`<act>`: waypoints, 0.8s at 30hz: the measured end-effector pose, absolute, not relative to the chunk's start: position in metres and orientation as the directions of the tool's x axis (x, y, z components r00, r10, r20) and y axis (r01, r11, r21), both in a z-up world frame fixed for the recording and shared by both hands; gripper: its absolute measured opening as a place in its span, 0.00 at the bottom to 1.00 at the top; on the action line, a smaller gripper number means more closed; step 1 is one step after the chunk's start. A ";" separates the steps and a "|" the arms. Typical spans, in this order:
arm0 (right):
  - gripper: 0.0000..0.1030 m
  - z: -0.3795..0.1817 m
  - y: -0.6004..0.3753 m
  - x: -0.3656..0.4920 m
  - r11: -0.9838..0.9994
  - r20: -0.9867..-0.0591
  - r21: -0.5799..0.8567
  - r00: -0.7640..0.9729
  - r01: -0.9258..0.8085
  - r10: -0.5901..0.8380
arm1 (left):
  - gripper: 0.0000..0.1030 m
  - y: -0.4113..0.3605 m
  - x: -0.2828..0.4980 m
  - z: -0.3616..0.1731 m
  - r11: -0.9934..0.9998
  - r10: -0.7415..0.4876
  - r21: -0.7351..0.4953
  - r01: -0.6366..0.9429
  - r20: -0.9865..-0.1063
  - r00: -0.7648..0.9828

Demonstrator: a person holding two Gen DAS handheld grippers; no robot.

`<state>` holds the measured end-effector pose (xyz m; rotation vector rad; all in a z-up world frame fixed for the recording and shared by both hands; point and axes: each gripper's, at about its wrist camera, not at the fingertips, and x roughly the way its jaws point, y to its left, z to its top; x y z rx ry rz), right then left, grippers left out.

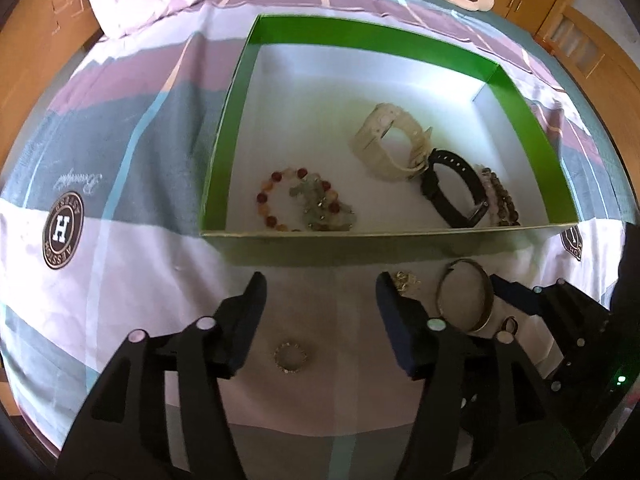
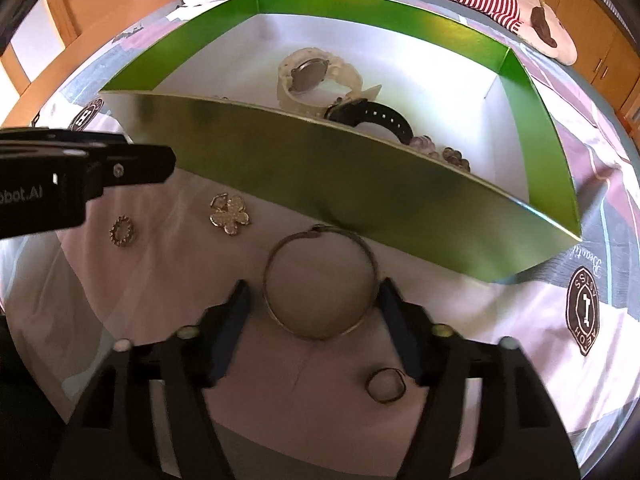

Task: Organize jewelry

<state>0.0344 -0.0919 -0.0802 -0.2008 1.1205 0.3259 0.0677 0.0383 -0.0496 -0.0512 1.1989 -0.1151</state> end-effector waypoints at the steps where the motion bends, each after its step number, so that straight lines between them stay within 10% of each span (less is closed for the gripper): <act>1: 0.58 -0.080 -0.091 0.035 0.935 -0.907 0.009 0.392 -0.354 0.157 | 0.59 0.037 0.068 -0.051 0.993 -0.115 -0.097 0.067 -0.929 0.353; 16: 0.58 -0.080 -0.105 0.032 0.943 -0.923 0.011 0.358 -0.334 0.138 | 0.64 -0.014 0.077 -0.079 0.984 -0.105 -0.052 0.169 -0.941 0.321; 19: 0.58 -0.080 -0.105 0.031 0.943 -0.923 0.010 0.359 -0.333 0.136 | 0.52 -0.018 0.077 -0.084 0.985 -0.068 -0.012 0.173 -0.944 0.323; 21: 0.58 -0.080 -0.102 0.031 0.944 -0.923 0.010 0.360 -0.331 0.136 | 0.25 -0.018 0.075 -0.081 0.984 -0.067 -0.007 0.181 -0.940 0.334; 24: 0.58 -0.081 -0.102 0.029 0.944 -0.921 0.009 0.364 -0.329 0.135 | 0.22 -0.020 0.072 -0.076 0.981 -0.057 0.013 0.193 -0.934 0.352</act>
